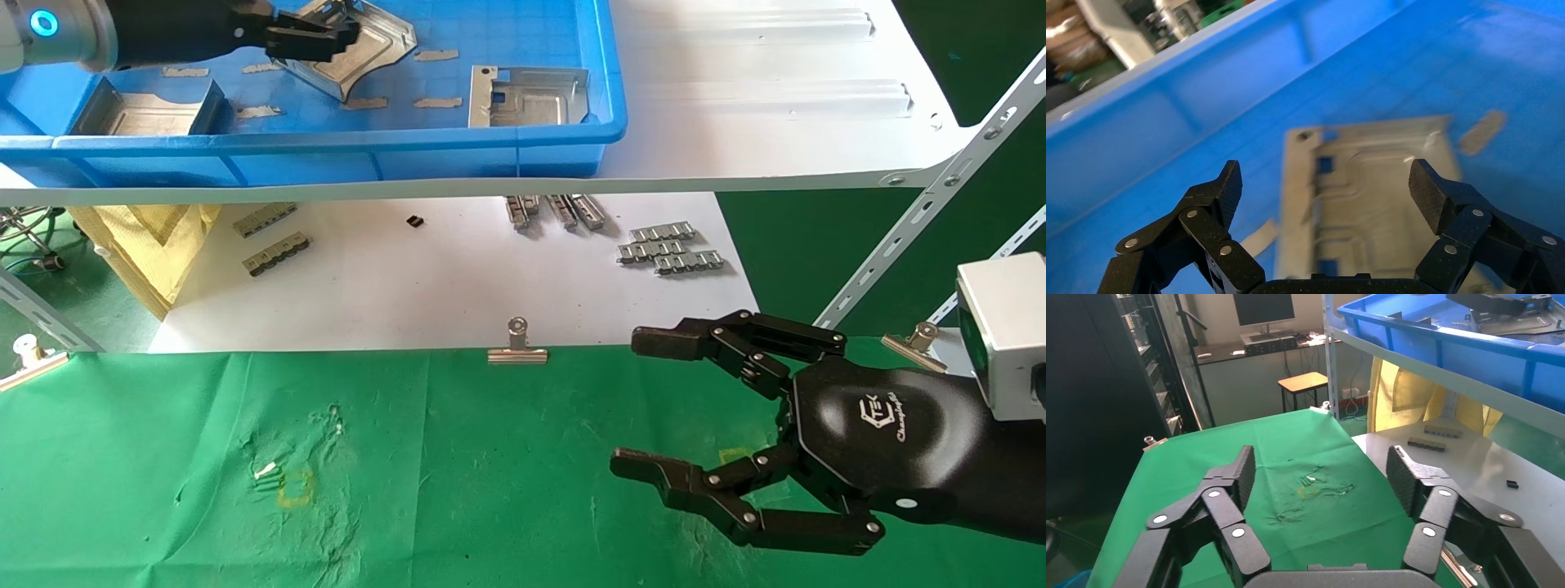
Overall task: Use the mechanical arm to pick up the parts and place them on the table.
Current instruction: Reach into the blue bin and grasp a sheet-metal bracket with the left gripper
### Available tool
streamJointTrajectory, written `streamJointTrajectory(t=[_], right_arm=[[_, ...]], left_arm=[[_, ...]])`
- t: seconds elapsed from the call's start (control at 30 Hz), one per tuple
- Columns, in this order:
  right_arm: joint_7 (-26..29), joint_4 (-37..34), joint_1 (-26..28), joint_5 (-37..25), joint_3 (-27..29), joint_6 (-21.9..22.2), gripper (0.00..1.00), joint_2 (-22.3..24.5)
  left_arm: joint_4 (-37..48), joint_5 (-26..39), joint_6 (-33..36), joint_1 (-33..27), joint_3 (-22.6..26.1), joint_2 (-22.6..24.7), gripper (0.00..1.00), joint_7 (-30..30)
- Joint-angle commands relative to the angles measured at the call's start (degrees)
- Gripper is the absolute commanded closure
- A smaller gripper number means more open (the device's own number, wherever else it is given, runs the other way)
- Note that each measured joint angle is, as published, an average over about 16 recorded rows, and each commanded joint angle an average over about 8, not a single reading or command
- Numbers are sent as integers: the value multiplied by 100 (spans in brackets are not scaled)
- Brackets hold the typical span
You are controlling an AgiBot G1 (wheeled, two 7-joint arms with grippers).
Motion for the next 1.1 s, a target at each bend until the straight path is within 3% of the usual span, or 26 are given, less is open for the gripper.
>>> streamJointTrajectory(t=[0.03,0.53,1.1], right_arm=[[0,0,0,0,0,0,0,0],[0,0,0,0,0,0,0,0],[0,0,0,0,0,0,0,0]], left_arm=[[152,40,-134,-24,25,37,100,-31],[310,-181,-252,15,-129,3,100,-363],[258,-1,-270,32,-4,6,100,-434]])
